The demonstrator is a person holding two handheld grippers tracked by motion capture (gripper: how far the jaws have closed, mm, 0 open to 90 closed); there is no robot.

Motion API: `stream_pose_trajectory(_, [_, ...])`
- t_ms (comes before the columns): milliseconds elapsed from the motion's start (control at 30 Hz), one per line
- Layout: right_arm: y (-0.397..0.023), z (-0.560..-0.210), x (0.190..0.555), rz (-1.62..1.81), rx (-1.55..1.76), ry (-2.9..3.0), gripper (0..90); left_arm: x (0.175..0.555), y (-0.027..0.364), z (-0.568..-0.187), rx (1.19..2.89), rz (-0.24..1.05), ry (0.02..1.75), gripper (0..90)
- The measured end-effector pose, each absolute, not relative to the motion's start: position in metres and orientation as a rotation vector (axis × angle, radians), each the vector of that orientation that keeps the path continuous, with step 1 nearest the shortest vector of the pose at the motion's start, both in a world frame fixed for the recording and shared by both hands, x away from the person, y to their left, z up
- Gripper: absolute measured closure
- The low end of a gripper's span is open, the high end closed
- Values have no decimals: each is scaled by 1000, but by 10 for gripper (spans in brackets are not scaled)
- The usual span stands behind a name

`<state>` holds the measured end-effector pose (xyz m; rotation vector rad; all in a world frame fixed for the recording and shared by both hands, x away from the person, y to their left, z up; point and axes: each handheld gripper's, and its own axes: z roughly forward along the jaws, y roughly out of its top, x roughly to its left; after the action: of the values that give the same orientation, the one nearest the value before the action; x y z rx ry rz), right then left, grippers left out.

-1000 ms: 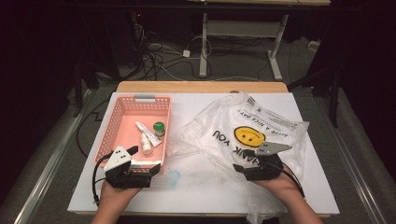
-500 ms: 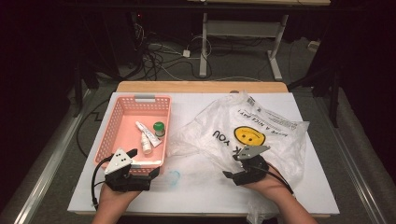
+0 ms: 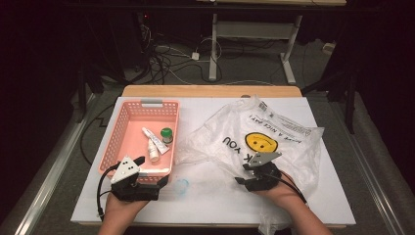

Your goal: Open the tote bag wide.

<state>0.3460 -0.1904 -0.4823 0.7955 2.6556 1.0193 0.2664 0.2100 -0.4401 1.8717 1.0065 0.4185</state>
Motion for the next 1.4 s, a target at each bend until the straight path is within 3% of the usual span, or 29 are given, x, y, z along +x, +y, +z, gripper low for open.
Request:
stream_pose_trajectory(333, [-195, -481, 352, 1057, 844, 2621, 532, 266, 208, -440, 1874, 423, 1007, 0])
stream_pose_trajectory(467, [-197, -478, 352, 1083, 818, 2618, 609, 267, 207, -440, 1865, 423, 1009, 0])
stream_pose_trajectory(933, [-198, -478, 350, 1067, 800, 2641, 712, 267, 207, -441, 1856, 406, 1006, 0])
stream_pose_trajectory(1133, [-198, -482, 351, 1045, 815, 2637, 900, 265, 206, -436, 1852, 413, 989, 0])
stream_pose_trajectory(1400, [-205, -474, 350, 1157, 860, 2574, 900, 269, 208, -440, 1844, 394, 1012, 0])
